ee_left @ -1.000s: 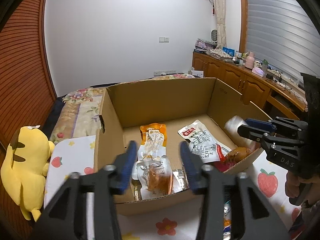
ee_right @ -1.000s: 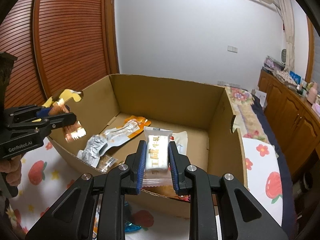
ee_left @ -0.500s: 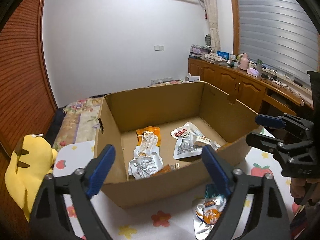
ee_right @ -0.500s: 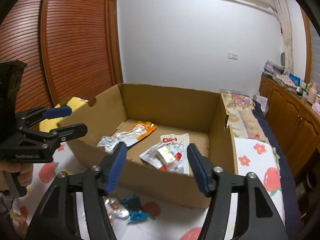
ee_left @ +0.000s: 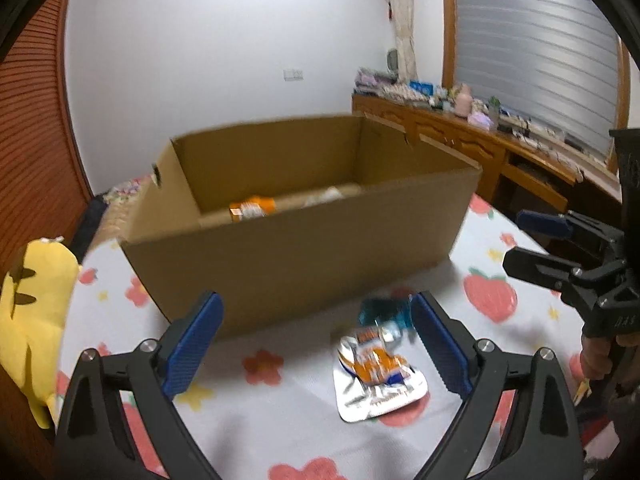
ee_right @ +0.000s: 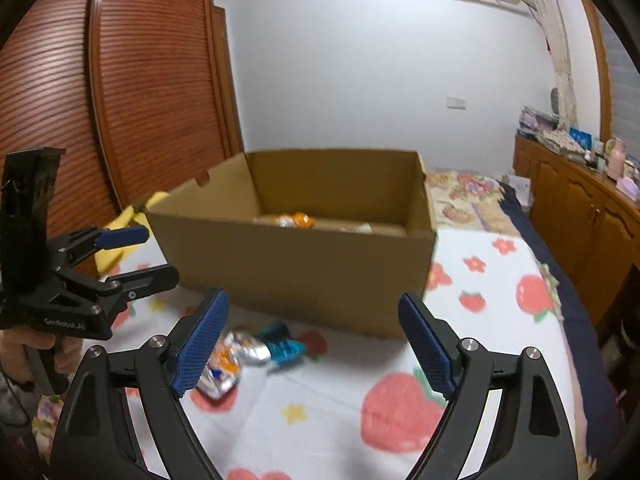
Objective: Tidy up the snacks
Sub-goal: 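Move both tools back toward the orange pouch and teal candy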
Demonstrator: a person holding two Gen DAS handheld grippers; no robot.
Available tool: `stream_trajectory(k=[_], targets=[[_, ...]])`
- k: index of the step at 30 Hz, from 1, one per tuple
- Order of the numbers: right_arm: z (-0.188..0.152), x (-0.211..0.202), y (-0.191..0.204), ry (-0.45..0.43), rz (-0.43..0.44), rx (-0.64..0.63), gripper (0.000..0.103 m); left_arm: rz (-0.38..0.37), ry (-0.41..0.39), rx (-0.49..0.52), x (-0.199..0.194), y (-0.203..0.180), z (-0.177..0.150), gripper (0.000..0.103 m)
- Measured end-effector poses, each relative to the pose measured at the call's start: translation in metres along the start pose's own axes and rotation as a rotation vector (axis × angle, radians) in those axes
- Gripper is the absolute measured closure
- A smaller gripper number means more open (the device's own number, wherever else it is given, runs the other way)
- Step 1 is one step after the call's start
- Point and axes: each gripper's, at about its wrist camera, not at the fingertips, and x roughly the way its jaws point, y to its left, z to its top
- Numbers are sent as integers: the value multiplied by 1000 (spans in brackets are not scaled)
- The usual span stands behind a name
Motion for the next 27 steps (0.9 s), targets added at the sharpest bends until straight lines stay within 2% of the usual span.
stream_trajectory(k=[10,15,18,22,27], targets=[[-38,4,-2,76,-11,22,15,-70,154,2,29,-20,-19,8],[-46,7,2,93,-10,0,15,-92,229,-57,47,-17,-23,9],[-49,9,4,98,-2,-12,15,-95,265,-90,54,-13,-24,14],[-53,12,6,105,2,-30,15,-101,304,-129,63,-9,-27,17],[-57,13,6,108,16,-33,15,-94,314,-130,66,-14,-25,17]])
